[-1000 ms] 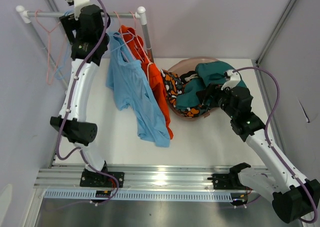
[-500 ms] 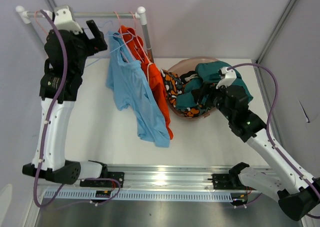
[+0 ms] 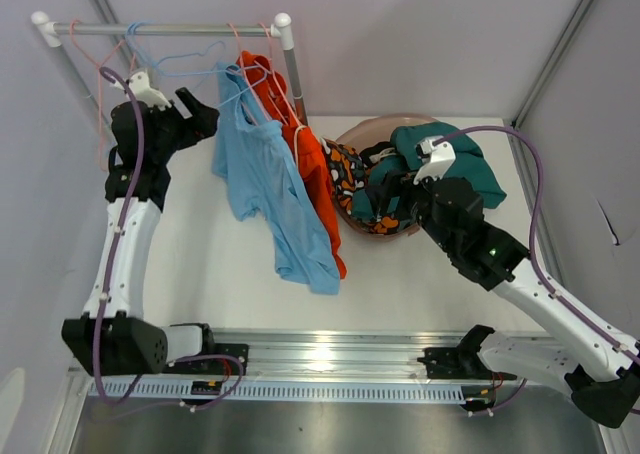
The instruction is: Remove the shorts from the hanger
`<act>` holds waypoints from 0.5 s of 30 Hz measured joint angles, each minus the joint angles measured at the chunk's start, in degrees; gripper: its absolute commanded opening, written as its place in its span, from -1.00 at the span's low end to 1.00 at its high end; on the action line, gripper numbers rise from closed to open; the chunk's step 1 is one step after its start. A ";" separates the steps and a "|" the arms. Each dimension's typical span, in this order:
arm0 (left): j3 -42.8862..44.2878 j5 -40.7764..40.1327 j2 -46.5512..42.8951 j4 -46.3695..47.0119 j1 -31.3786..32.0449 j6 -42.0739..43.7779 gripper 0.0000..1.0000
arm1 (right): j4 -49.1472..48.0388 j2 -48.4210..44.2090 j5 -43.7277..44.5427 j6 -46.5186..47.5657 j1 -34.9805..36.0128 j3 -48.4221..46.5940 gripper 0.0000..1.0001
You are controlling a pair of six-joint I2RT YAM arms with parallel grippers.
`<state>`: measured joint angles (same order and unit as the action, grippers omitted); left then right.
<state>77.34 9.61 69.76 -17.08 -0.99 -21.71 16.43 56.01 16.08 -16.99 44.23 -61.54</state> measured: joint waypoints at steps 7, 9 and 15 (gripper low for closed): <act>-0.72 2.99 11.28 10.69 -5.77 -4.59 0.67 | 0.94 -0.20 2.38 0.13 0.72 0.00 0.61; 0.92 3.26 14.23 12.13 -6.95 -5.86 0.65 | 1.09 -0.17 2.69 0.15 0.74 0.00 0.61; 7.65 0.00 20.48 13.09 -9.49 -8.09 0.71 | 1.05 0.37 3.02 0.15 1.09 0.00 0.61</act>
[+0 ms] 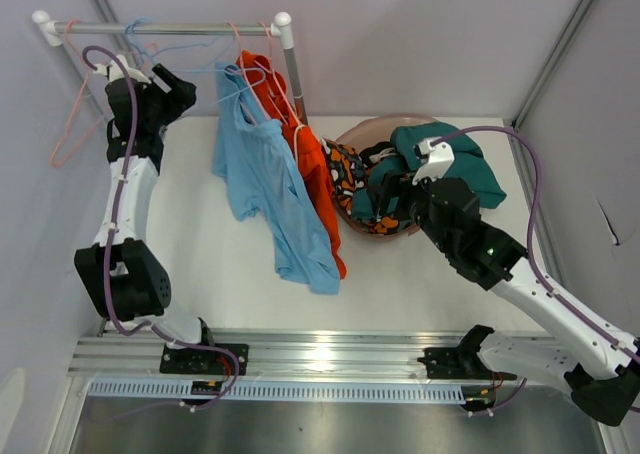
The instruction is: Remove the shorts from the hanger
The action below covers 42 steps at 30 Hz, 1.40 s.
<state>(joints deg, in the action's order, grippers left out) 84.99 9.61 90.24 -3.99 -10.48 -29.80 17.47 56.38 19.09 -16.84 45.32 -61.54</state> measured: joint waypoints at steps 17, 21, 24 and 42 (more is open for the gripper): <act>6.47 -26.86 -0.26 -7.52 -1.95 0.33 0.77 | -2.43 4.79 -0.48 -0.02 0.48 0.46 0.61; 6.21 -29.90 -1.90 -8.81 -2.45 0.35 0.75 | -2.89 5.46 -0.57 -0.02 0.79 0.52 0.61; 3.56 -31.10 -5.97 -8.70 -2.05 1.68 0.84 | -2.97 5.51 -0.52 0.00 1.03 0.79 0.60; -0.37 -13.16 -25.53 -7.28 5.64 6.71 0.93 | -1.73 2.32 0.98 0.02 4.42 0.28 0.61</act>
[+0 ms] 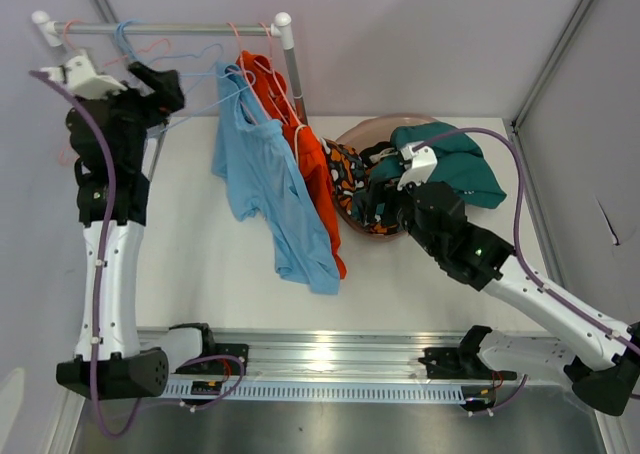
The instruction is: Remove the shorts from the hanger
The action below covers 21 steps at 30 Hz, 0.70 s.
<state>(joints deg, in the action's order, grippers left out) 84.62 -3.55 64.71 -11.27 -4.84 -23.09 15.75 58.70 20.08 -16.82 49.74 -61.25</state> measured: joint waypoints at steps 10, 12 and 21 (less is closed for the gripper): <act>-0.61 25.86 11.47 -0.22 9.31 -7.13 0.90 | 0.26 3.65 2.51 1.68 6.36 -8.41 0.61; -0.61 27.43 12.50 0.44 9.55 -8.70 0.91 | 0.28 4.11 3.43 1.88 7.34 -8.41 0.61; -3.67 29.53 14.82 8.24 10.84 -13.84 0.56 | 0.07 5.46 4.98 2.40 8.55 -8.44 0.58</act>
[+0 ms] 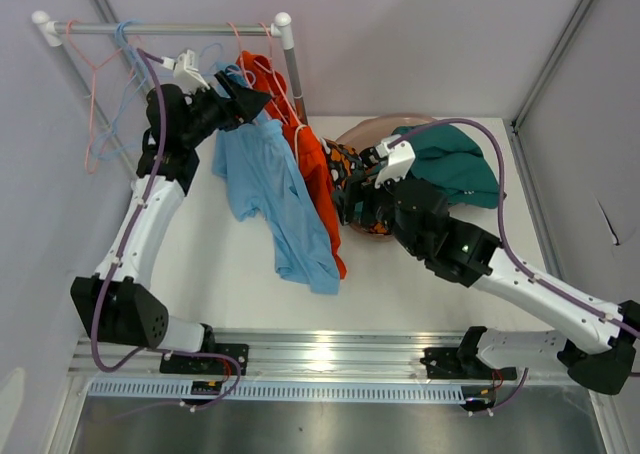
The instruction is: Remove the shorts from the hanger
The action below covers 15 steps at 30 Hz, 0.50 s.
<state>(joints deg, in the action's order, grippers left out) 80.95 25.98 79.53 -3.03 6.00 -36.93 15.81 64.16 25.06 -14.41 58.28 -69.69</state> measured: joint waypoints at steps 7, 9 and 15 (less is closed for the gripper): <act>-0.46 -0.07 6.86 5.53 0.02 -3.15 -0.10 | -0.50 3.98 -0.04 0.50 0.57 -0.33 0.57; -0.17 -0.13 7.98 6.56 0.09 -3.76 -0.51 | -0.70 4.48 -0.04 0.57 0.68 -0.33 0.54; 0.66 -0.79 8.35 5.14 0.09 -4.02 -0.81 | -3.74 6.36 -1.11 1.55 1.16 -0.72 0.54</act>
<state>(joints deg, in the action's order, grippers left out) 81.60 25.19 87.88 2.11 6.09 -40.95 12.08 70.52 23.94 -12.86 59.44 -70.41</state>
